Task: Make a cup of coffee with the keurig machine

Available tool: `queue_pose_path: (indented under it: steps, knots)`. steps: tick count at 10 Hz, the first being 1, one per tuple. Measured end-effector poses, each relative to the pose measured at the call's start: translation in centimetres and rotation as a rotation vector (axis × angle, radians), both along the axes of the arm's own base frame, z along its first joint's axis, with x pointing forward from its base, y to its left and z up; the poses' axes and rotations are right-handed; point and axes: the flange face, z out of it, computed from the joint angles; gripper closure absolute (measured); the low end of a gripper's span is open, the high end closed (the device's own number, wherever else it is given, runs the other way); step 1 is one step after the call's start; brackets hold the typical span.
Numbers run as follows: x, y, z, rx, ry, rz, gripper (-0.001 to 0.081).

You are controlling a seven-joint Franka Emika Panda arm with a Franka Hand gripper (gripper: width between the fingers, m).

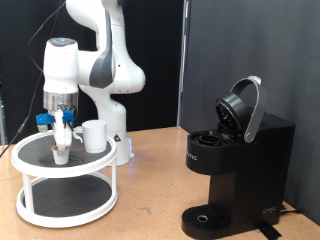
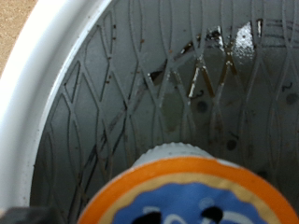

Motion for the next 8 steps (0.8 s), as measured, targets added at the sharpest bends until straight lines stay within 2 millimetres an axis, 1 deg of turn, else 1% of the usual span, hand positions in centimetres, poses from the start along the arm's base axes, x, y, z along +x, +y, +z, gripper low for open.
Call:
queue_pose_path:
  steps: [1,2,5,6,8]
  knots:
    - [0.0,0.0,-0.1,0.0,0.0,0.0,0.0379]
    - [0.0,0.0,-0.1,-0.001,-0.001,0.001,0.0451]
    - [-0.1,0.0,0.0,0.007,0.017,-0.003,0.0451]
    - [-0.2,-0.1,0.5,0.027,0.038,-0.015,0.0451]
    - [-0.3,-0.8,3.0,0.067,0.046,-0.029,0.0451]
